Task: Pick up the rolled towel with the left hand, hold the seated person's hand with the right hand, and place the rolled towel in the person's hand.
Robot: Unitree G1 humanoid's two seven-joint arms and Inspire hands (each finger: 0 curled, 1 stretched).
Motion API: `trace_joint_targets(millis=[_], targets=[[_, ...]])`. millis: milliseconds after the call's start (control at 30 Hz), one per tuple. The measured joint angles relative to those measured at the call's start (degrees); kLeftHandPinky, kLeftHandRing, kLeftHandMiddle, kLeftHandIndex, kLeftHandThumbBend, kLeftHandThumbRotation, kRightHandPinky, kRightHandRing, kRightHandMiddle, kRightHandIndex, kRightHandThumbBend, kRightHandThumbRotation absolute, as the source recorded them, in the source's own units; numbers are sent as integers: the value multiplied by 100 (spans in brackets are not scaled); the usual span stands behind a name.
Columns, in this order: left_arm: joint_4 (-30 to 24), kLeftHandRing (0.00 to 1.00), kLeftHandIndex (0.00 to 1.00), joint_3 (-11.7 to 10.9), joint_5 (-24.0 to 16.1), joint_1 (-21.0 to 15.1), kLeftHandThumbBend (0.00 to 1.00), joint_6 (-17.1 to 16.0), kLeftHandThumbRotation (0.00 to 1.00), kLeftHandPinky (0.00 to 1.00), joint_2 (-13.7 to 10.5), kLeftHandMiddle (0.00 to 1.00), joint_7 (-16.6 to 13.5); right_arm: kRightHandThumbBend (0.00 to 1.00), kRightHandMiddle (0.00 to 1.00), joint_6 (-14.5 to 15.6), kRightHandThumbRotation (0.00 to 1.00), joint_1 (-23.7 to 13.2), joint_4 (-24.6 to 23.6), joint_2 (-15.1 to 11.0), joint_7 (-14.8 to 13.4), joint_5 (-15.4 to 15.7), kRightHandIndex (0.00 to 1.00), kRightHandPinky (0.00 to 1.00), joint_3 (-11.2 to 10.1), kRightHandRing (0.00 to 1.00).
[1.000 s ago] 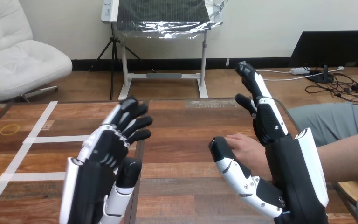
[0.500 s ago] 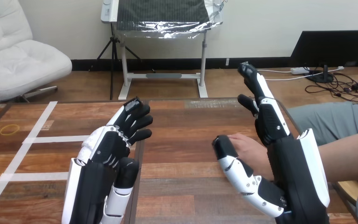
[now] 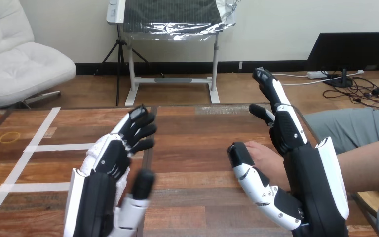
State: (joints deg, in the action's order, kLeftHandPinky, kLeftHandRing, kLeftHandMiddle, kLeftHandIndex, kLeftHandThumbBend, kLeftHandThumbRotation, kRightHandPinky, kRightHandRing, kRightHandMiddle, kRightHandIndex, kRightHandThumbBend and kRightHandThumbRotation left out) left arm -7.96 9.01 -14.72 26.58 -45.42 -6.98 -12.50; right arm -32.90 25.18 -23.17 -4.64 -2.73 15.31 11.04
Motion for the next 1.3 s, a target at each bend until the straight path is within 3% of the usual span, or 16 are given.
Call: trace_joint_targets(millis=[133, 333, 567, 700, 933, 1133, 1300], targets=[[-86, 87, 90, -177, -561, 36, 77, 208, 55, 84, 2, 89, -421, 27, 100, 10, 47, 0, 1, -6, 21, -43, 96, 91, 1, 100], [-234, 92, 93, -395, -1398, 77, 80, 620, 53, 90, 2, 92, -1123, 27, 100, 31, 48, 0, 2, -9, 41, -105, 96, 92, 3, 99], [-501, 96, 96, -587, -2591, 116, 83, 1441, 57, 92, 0, 96, -1944, 28, 100, 65, 48, 0, 2, -12, 47, -121, 96, 92, 4, 99], [-621, 97, 98, -626, -3044, 121, 83, 1904, 57, 92, -5, 98, -2273, 28, 100, 92, 48, 0, 2, -14, 58, -124, 96, 92, 4, 99], [-790, 98, 100, -650, -3532, 121, 89, 2690, 64, 90, -11, 100, -2587, 28, 100, 105, 47, 0, 2, -15, 97, -134, 96, 92, 5, 98], [-927, 97, 100, -643, -3864, 115, 90, 3470, 67, 85, -13, 100, -2594, 28, 100, 124, 47, 0, 2, -15, 137, -143, 96, 93, 6, 98], [-940, 96, 100, -631, -3983, 64, 90, 3894, 68, 83, -28, 100, -2594, 27, 100, 166, 47, 0, 3, -15, 150, -154, 97, 93, 4, 99]])
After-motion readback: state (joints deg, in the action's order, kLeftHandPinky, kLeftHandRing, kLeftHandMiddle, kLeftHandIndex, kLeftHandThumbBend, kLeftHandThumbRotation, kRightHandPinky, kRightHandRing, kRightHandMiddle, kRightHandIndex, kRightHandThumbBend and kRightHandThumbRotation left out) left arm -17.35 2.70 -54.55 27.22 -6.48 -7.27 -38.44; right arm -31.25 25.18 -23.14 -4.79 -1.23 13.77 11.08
